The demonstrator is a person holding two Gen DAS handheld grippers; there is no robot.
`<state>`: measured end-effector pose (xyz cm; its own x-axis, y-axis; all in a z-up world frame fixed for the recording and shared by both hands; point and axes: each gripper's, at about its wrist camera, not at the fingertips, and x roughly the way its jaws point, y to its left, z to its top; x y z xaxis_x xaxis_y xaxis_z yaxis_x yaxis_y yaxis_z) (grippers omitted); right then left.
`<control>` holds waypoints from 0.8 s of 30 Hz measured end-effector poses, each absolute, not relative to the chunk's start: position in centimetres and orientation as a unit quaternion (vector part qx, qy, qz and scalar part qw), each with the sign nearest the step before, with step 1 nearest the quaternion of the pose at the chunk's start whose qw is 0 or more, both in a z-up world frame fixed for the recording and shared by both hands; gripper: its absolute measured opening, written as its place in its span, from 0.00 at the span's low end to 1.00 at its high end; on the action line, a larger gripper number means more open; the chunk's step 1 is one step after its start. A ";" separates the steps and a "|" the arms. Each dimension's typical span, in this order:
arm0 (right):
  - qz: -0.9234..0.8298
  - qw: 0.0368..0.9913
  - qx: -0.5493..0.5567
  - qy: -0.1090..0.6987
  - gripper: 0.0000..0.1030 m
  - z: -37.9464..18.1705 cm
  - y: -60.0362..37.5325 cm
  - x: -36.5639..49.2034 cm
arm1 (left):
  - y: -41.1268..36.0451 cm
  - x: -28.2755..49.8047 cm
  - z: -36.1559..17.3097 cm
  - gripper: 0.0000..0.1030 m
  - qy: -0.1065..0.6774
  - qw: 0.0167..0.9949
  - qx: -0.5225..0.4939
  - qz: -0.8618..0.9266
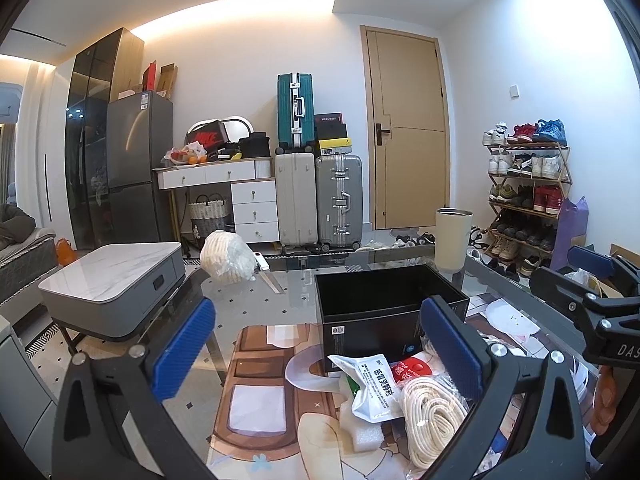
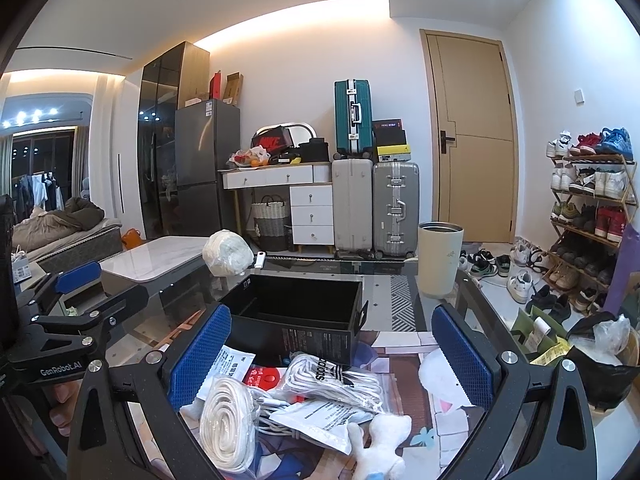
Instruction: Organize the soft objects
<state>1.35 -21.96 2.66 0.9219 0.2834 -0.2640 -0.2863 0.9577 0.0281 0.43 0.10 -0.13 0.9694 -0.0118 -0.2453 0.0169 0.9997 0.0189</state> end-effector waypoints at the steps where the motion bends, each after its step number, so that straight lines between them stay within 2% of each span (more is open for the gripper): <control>1: 0.145 0.980 -0.006 0.133 0.99 2.6 -21.9 1.3 | 0.0 0.5 -0.2 1.00 0.124 0.992 0.011 -0.007; 24: 0.142 0.981 -0.003 0.134 0.99 2.8 -21.8 1.2 | 0.3 0.2 0.0 1.00 0.123 0.992 0.010 -0.009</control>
